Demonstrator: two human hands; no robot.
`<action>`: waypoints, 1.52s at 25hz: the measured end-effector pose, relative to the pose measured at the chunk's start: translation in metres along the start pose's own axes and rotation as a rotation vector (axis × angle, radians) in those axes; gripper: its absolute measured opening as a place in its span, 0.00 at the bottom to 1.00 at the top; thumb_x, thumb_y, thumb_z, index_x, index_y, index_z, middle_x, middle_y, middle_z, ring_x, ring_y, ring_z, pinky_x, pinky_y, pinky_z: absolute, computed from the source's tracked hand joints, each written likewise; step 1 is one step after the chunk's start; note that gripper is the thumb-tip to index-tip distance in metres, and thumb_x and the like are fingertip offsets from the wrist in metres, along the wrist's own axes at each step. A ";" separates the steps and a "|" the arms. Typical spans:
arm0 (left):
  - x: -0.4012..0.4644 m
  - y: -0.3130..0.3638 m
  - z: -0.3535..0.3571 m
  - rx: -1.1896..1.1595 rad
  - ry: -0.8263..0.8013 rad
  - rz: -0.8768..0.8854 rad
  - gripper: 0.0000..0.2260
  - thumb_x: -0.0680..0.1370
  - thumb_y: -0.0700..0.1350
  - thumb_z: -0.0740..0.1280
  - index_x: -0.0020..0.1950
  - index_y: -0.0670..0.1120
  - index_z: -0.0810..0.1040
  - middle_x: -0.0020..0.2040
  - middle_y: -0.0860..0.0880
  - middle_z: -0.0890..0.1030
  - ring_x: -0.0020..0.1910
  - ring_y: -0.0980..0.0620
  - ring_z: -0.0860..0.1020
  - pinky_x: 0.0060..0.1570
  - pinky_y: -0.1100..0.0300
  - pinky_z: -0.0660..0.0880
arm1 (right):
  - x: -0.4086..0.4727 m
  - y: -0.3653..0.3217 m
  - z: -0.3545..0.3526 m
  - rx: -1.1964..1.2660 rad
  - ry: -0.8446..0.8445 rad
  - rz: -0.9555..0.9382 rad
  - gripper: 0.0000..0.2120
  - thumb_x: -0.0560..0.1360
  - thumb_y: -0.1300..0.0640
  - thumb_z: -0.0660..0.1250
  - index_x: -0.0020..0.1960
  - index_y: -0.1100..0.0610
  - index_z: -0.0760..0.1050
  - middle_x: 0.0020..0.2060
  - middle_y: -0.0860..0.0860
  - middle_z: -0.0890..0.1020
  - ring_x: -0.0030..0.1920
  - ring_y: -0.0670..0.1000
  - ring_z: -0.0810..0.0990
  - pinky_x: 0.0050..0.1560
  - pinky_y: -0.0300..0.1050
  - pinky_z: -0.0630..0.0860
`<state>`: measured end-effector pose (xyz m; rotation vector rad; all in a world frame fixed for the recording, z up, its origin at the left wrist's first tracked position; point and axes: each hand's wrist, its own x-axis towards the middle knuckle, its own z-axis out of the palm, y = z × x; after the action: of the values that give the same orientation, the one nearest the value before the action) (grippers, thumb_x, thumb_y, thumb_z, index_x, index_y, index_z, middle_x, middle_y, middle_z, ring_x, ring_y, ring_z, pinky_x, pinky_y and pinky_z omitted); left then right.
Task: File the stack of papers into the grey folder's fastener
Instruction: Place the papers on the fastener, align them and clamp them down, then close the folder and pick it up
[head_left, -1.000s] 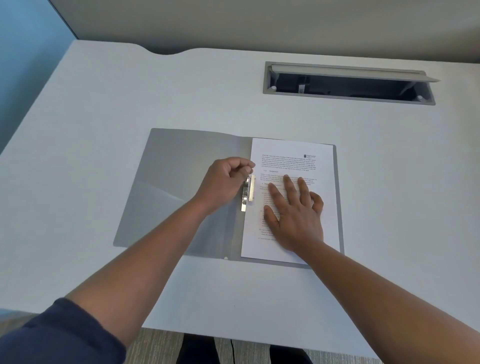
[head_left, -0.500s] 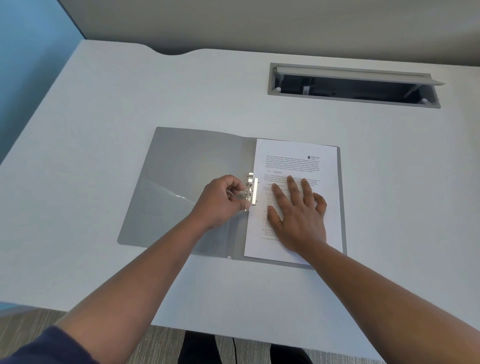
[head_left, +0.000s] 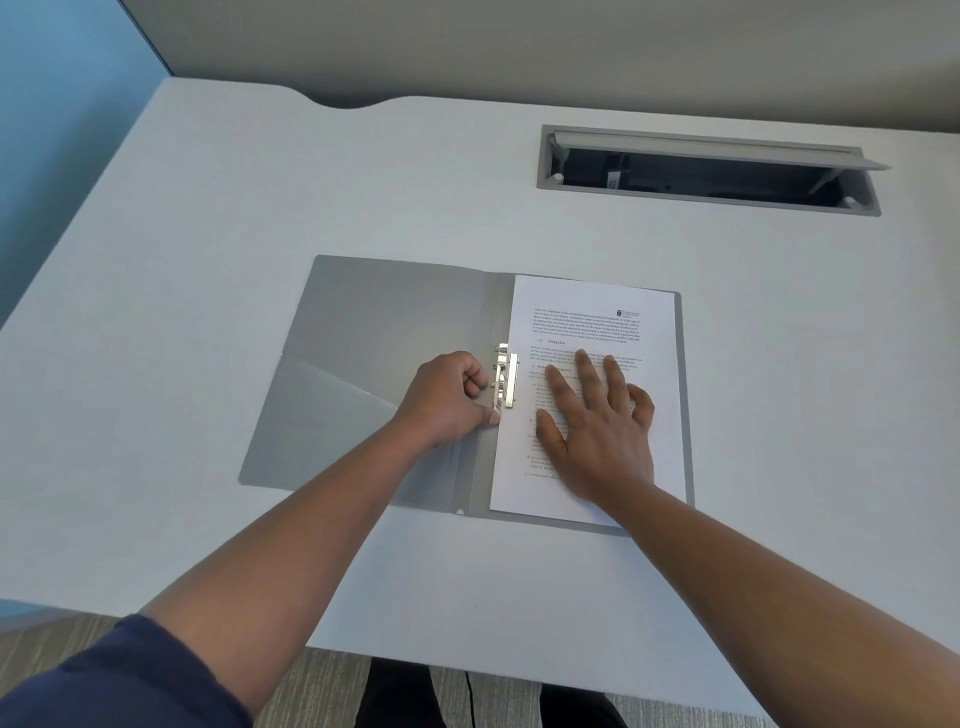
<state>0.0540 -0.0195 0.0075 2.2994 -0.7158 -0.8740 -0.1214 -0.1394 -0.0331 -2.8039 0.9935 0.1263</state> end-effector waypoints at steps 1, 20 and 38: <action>0.000 0.000 -0.001 -0.005 -0.007 -0.002 0.20 0.64 0.43 0.84 0.51 0.47 0.81 0.45 0.51 0.81 0.41 0.52 0.79 0.47 0.59 0.78 | 0.000 0.000 0.000 0.001 0.000 -0.001 0.29 0.80 0.35 0.44 0.79 0.42 0.53 0.81 0.51 0.52 0.80 0.59 0.46 0.74 0.60 0.48; -0.017 -0.024 -0.013 -0.211 0.012 0.147 0.11 0.76 0.36 0.71 0.57 0.47 0.81 0.52 0.52 0.82 0.44 0.58 0.80 0.47 0.71 0.76 | 0.005 -0.010 -0.026 0.007 -0.018 -0.065 0.27 0.79 0.38 0.55 0.75 0.46 0.63 0.79 0.51 0.59 0.79 0.57 0.53 0.72 0.62 0.47; 0.003 -0.097 -0.140 0.073 0.346 -0.359 0.25 0.73 0.52 0.71 0.68 0.47 0.71 0.61 0.44 0.77 0.62 0.39 0.75 0.58 0.49 0.74 | 0.012 -0.066 -0.019 0.093 -0.102 -0.214 0.25 0.83 0.48 0.54 0.79 0.52 0.59 0.80 0.46 0.55 0.79 0.48 0.53 0.70 0.54 0.62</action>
<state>0.1826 0.0895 0.0285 2.5997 -0.1906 -0.5783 -0.0699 -0.0995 -0.0074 -2.7651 0.6554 0.1881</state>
